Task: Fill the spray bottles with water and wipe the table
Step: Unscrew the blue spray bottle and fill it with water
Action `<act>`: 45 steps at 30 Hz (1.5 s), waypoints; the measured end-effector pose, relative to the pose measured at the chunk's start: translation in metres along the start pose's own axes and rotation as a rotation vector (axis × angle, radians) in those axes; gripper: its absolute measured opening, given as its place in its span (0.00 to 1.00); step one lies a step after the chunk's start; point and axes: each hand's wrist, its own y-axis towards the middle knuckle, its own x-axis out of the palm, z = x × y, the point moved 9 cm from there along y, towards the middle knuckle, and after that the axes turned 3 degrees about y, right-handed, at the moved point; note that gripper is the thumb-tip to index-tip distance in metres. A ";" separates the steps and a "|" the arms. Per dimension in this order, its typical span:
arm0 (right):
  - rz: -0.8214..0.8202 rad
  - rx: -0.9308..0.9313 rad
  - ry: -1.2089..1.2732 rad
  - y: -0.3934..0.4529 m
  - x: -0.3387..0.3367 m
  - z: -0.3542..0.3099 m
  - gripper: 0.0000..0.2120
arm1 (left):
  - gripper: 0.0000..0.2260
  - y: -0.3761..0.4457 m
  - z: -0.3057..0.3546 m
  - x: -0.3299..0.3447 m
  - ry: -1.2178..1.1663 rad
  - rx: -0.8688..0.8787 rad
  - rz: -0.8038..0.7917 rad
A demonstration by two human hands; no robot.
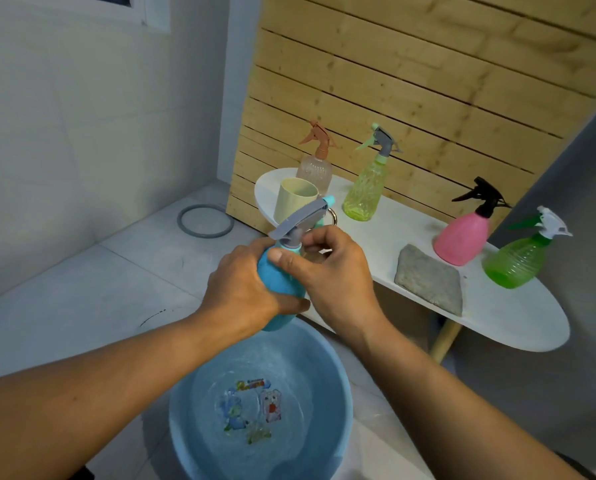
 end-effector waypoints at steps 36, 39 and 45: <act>-0.427 -0.116 0.131 0.030 -0.011 -0.022 0.24 | 0.37 0.009 -0.005 0.002 -0.083 0.024 -0.168; -0.603 -0.023 0.165 0.025 0.010 -0.011 0.17 | 0.38 0.005 0.001 0.007 -0.104 0.054 -0.218; -0.450 -0.002 0.302 0.023 0.010 -0.002 0.03 | 0.31 0.003 0.004 0.008 -0.156 0.083 -0.252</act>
